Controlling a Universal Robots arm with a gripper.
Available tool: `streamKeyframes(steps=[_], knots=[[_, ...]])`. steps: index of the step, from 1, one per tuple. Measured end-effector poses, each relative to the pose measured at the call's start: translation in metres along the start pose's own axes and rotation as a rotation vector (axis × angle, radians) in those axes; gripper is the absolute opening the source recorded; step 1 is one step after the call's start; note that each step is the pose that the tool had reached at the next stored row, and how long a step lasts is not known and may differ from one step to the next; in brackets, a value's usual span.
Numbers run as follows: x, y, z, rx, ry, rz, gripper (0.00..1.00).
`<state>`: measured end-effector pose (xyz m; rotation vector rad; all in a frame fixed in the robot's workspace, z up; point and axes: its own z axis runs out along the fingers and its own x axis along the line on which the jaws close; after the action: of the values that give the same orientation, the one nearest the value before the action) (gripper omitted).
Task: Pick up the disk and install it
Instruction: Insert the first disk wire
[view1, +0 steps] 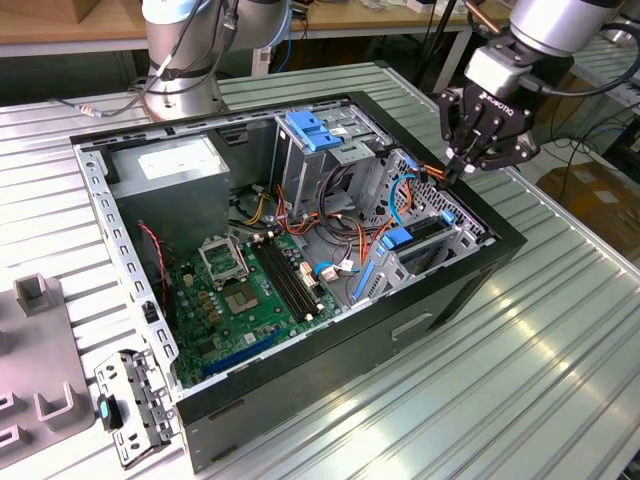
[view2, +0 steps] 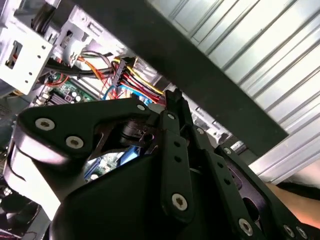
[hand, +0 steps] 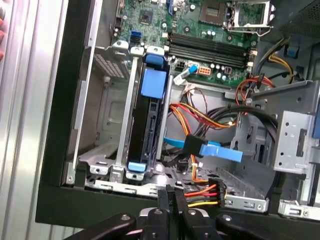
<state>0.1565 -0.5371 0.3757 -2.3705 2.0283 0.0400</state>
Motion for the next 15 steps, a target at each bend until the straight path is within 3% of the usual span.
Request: streamKeyframes(steps=[5,8,10,12,15], knots=[[-0.002,0.0136,0.0005,0.0,0.0001,0.0,0.16],[-0.0011,0.0157,0.0039,0.0002,0.0007,0.011,0.16],[-0.0008,0.0162,0.0072,0.0012,0.0013,0.044,0.16],[-0.0018,0.023,0.0091,0.0017,0.001,0.057,0.16],[0.0005,0.0268,0.0095,0.002,0.0011,0.067,0.16]])
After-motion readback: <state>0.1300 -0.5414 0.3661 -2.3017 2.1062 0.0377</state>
